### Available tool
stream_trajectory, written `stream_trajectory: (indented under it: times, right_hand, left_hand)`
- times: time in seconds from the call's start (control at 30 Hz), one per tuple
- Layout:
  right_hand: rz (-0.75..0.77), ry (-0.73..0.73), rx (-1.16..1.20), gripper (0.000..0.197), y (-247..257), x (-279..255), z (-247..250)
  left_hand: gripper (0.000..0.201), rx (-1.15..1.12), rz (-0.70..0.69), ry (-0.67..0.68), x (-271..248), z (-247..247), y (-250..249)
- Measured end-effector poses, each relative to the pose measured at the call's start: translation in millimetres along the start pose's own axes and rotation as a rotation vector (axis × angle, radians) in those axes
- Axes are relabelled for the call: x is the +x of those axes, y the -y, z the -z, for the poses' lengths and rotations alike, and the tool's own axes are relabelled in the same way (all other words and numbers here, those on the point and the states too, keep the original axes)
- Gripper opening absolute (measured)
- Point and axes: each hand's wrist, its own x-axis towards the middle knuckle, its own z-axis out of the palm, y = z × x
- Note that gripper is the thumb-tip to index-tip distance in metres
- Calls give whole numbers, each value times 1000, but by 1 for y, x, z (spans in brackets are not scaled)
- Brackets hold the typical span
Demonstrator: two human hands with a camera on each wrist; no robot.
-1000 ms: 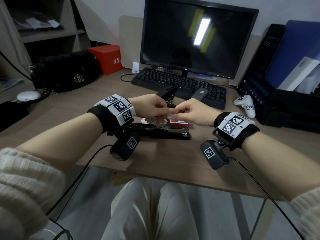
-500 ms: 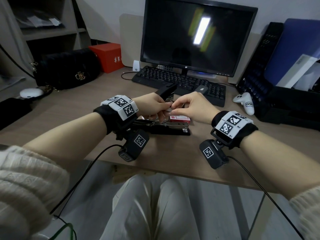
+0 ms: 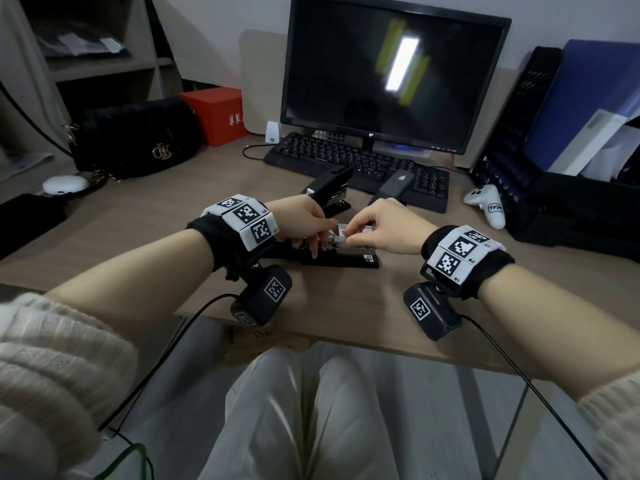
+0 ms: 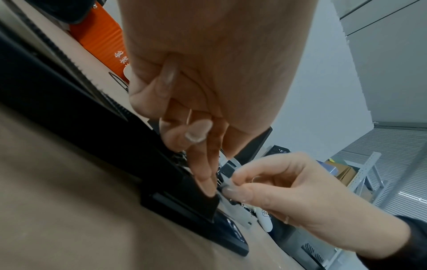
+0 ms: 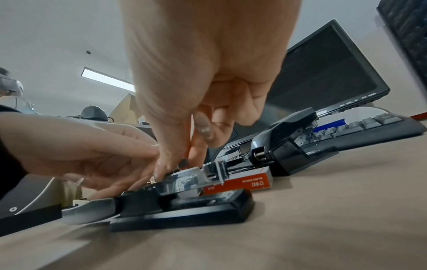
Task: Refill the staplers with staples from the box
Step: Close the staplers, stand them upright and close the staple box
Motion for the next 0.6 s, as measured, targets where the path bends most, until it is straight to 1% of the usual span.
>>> stream_trajectory:
  times: [0.6]
  right_hand:
    - [66,4,-50,12,-10,4,-3]
  left_hand:
    - [41,65,-5,-12,3,-3,5]
